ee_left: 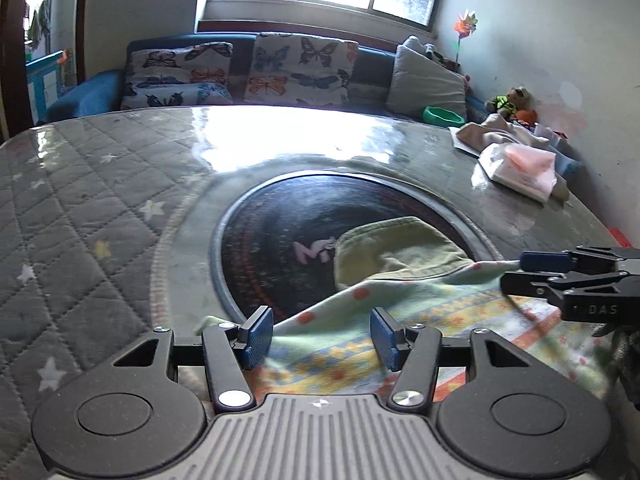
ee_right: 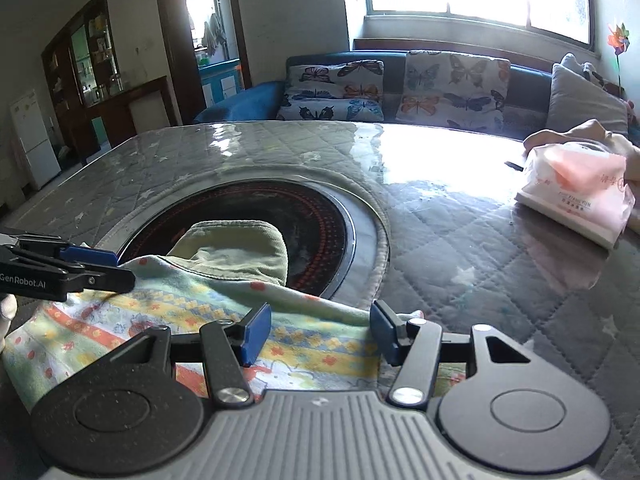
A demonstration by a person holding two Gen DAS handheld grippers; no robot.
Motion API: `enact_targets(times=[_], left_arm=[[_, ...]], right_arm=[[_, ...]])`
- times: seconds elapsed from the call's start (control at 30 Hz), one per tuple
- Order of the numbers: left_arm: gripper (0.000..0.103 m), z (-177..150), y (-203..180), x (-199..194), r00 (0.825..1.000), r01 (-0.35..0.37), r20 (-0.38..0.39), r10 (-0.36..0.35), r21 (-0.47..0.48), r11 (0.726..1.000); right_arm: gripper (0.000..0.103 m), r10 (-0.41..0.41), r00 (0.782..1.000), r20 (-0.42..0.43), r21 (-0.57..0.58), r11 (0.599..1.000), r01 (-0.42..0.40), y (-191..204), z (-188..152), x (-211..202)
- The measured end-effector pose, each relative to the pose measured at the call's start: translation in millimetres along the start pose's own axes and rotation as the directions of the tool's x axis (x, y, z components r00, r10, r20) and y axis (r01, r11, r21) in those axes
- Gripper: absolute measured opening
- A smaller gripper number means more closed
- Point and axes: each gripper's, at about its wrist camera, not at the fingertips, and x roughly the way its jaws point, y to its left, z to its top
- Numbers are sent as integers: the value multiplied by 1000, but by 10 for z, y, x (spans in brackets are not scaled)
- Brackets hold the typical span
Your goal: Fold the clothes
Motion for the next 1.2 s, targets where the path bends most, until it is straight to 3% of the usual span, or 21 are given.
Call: enact_targets(times=[0.27,0.43,0.67,0.9,1.2], left_arm=[[57,-60,100,-203,997,-57,45,56,18,998],[57,-130,93,-264,996,-80,53,78,39,996],[57,-158,213,-277,991,-133,27,133,-8,991],[57,-144,-45,-521,996,-51,80,49,17,999],[57,-328,-487,-599,994,67,77,-74,87,994]], right_arm=[[62,-16,999,28,-24,1000,16,77,1,-133],[66,30,999,31,-50,998,-28,236,3,-151],[68,104,995,2,-118,988,-103,578,-37,-88],[72,150,988,-25,-197,969,-152,824,-186,-196],[73,161,987,-11,-292,943,-158,1038,-443,-506]])
